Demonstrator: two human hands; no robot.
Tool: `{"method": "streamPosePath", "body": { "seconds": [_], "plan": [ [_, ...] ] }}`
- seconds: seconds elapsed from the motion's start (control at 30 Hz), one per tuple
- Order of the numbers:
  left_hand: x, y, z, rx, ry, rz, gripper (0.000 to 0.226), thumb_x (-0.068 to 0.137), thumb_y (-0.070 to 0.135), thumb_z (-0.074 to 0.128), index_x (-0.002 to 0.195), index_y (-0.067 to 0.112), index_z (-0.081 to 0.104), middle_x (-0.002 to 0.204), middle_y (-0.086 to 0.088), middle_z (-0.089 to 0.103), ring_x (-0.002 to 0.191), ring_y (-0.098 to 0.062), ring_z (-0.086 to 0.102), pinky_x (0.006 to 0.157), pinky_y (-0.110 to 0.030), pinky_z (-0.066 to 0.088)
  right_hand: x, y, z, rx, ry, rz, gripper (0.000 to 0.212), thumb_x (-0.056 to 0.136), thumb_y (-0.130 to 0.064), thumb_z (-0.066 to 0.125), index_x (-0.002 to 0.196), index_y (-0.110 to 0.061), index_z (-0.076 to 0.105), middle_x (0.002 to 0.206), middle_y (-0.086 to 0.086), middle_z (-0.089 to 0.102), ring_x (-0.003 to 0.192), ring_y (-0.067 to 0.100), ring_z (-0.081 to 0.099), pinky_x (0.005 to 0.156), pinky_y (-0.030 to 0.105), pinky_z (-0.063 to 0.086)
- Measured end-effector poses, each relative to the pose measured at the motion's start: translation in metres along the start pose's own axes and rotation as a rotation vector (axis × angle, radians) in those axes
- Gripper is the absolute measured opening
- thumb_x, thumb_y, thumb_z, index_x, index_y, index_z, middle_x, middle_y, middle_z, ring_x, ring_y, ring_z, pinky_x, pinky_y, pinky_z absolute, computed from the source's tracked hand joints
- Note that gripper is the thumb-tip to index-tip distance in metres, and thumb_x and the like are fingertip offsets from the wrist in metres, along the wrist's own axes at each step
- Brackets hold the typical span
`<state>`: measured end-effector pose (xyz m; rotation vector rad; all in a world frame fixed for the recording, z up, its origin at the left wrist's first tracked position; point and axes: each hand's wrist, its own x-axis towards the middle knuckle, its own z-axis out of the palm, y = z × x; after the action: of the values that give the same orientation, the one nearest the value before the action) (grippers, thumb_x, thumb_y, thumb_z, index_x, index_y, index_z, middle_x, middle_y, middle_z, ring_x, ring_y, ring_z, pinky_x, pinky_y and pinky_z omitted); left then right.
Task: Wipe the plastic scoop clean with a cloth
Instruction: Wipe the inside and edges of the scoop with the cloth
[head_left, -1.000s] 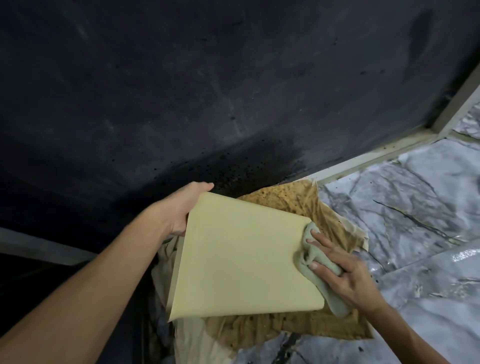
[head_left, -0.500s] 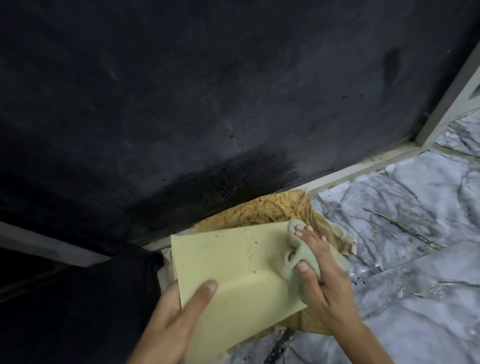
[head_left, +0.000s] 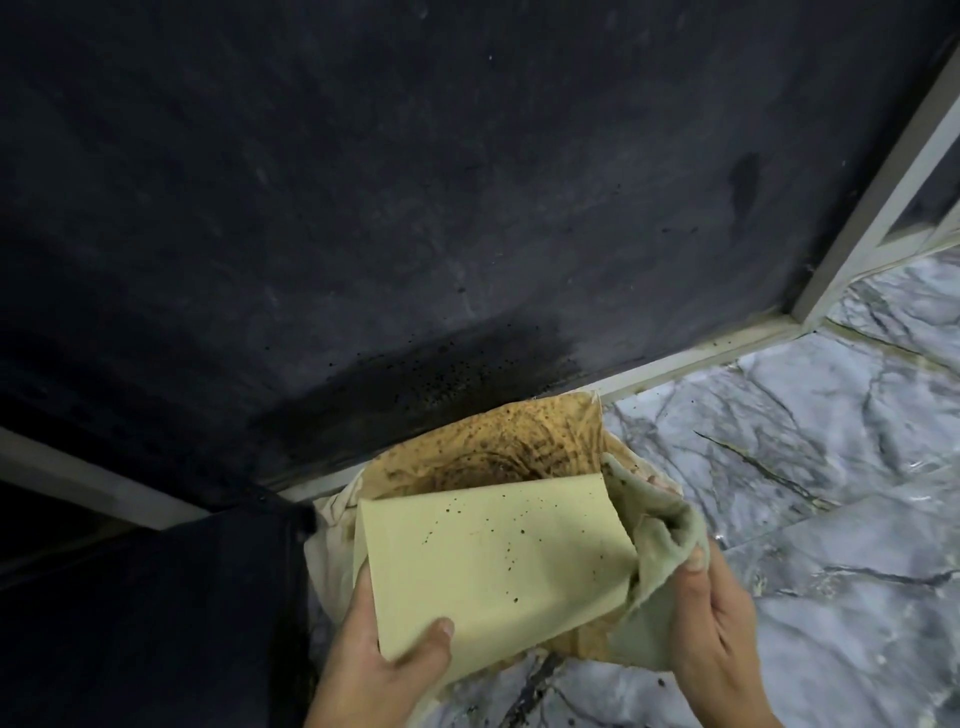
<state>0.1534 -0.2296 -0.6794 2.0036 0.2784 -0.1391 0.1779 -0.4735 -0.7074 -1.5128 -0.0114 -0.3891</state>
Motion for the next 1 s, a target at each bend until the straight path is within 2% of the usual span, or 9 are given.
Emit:
{"method": "streamPosePath", "body": {
  "seconds": [0.1,0.2,0.3,0.43,0.57,0.7,0.8,0.87,1.0],
  "plan": [
    [-0.002,-0.01,0.001,0.018,0.035,-0.014,0.079,0.064,0.013,0.08,0.131,0.038,0.047,0.105,0.046,0.062,0.1,0.019,0.06,0.075,0.005,0.044,0.004,0.001,0.003,-0.051,-0.127,-0.038,0.047,0.101,-0.055,0.035,0.139,-0.032,0.051,0.123,-0.03,0.063,0.109,-0.011,0.058,0.087,0.009,0.046],
    [-0.003,-0.011,0.002,-0.02,0.01,-0.036,0.075,0.07,0.006,0.084,0.128,0.038,0.05,0.105,0.035,0.068,0.097,0.013,0.064,0.072,0.002,0.046,0.01,0.004,0.02,-0.199,-0.336,-0.032,0.049,0.102,-0.054,0.03,0.147,-0.038,0.042,0.14,-0.023,0.053,0.127,0.003,0.052,0.098,0.029,0.048],
    [-0.001,-0.008,0.003,-0.036,-0.04,0.024,0.085,0.067,0.009,0.083,0.141,0.027,0.045,0.114,0.036,0.067,0.104,0.014,0.064,0.079,0.001,0.047,0.009,0.012,0.051,-0.501,-0.593,-0.076,0.05,0.103,-0.056,0.021,0.151,-0.045,0.028,0.156,-0.023,0.034,0.145,0.005,0.028,0.115,0.045,0.029],
    [0.004,-0.004,0.001,0.007,-0.032,0.147,0.088,0.07,-0.008,0.08,0.139,0.028,0.039,0.122,0.051,0.051,0.12,0.016,0.053,0.093,-0.001,0.044,0.005,0.023,0.076,-0.746,-0.692,-0.181,0.054,0.103,-0.056,0.02,0.154,-0.038,0.027,0.159,-0.017,0.027,0.15,0.006,0.007,0.119,0.046,0.014],
    [0.006,-0.005,0.001,-0.012,-0.118,0.148,0.091,0.076,0.017,0.074,0.153,0.032,0.029,0.149,0.025,0.047,0.141,-0.002,0.044,0.115,-0.031,0.041,0.02,0.008,0.095,-0.633,-0.811,-0.173,0.055,0.102,-0.053,0.03,0.153,-0.032,0.031,0.16,-0.014,0.026,0.15,0.005,0.006,0.121,0.042,0.007],
    [0.008,-0.002,0.002,-0.023,-0.126,0.163,0.085,0.076,0.005,0.072,0.151,0.025,0.036,0.146,0.022,0.051,0.139,-0.005,0.047,0.113,-0.03,0.042,0.026,0.006,0.111,-0.658,-0.81,-0.202,0.057,0.101,-0.055,0.036,0.153,-0.037,0.028,0.161,-0.015,0.025,0.15,0.008,0.01,0.121,0.041,0.005],
    [0.003,-0.014,-0.001,-0.045,-0.071,0.068,0.078,0.072,0.009,0.074,0.138,0.04,0.044,0.127,0.026,0.065,0.12,0.005,0.06,0.099,-0.028,0.053,0.031,0.022,0.09,-0.8,-0.768,-0.105,0.065,0.094,-0.07,0.027,0.153,-0.044,0.019,0.162,-0.017,0.022,0.15,0.012,0.01,0.121,0.043,0.004],
    [0.0,-0.019,-0.002,-0.043,-0.046,0.018,0.073,0.073,0.009,0.077,0.128,0.047,0.046,0.116,0.037,0.066,0.109,0.015,0.06,0.094,-0.024,0.049,0.037,0.042,0.061,-0.872,-0.696,-0.001,0.069,0.09,-0.077,0.018,0.152,-0.046,0.02,0.16,-0.016,0.026,0.149,0.013,0.014,0.121,0.044,0.004],
    [-0.002,-0.017,0.002,-0.07,-0.066,-0.052,0.084,0.075,0.013,0.081,0.138,0.048,0.037,0.113,0.042,0.063,0.107,0.02,0.057,0.091,-0.021,0.045,0.047,0.076,0.006,-0.895,-0.437,0.226,0.078,0.086,-0.081,0.018,0.143,-0.035,0.045,0.147,-0.006,0.049,0.138,0.02,0.04,0.111,0.045,0.033]
  ]
}}
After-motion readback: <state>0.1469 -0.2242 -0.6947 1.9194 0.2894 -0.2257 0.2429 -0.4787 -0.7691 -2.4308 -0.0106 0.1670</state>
